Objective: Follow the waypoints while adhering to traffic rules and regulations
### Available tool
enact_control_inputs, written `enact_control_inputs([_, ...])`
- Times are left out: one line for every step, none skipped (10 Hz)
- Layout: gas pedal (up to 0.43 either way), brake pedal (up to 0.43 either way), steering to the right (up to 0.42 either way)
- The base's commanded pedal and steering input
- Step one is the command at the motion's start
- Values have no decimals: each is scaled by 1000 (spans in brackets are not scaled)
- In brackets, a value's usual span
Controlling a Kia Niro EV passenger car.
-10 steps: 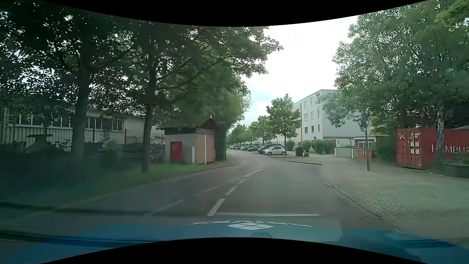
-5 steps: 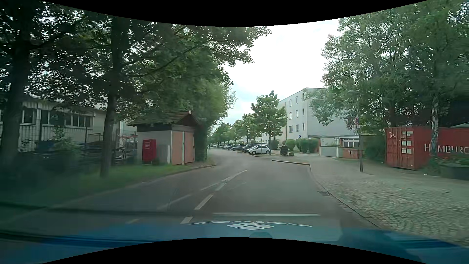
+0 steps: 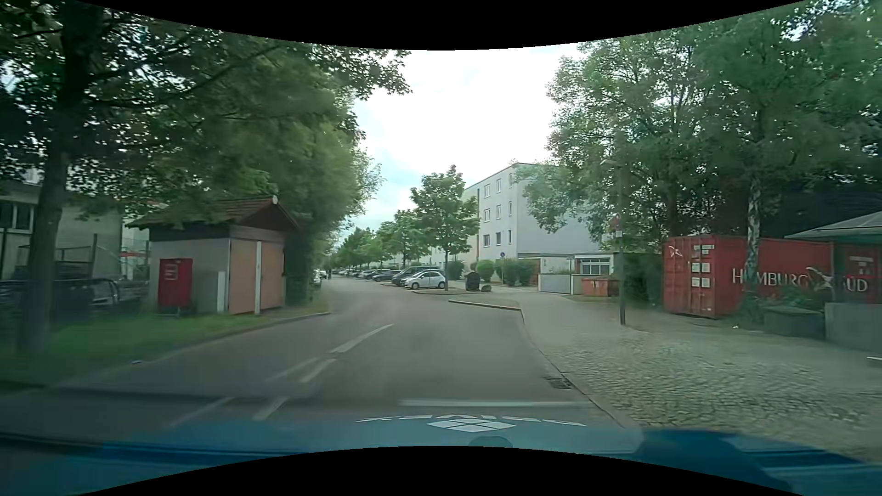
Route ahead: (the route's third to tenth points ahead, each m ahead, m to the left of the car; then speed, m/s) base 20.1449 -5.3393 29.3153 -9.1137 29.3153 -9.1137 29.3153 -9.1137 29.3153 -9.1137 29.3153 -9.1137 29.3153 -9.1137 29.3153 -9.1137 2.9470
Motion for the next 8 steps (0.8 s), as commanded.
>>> enact_control_inputs([0, 0, 533])
enact_control_inputs([0, 0, 573])
enact_control_inputs([0, 0, 618])
enact_control_inputs([0, 0, 650])
enact_control_inputs([0, 0, 680])
enact_control_inputs([0, 0, 693])
enact_control_inputs([0, 0, 695])
enact_control_inputs([0, 0, 691])
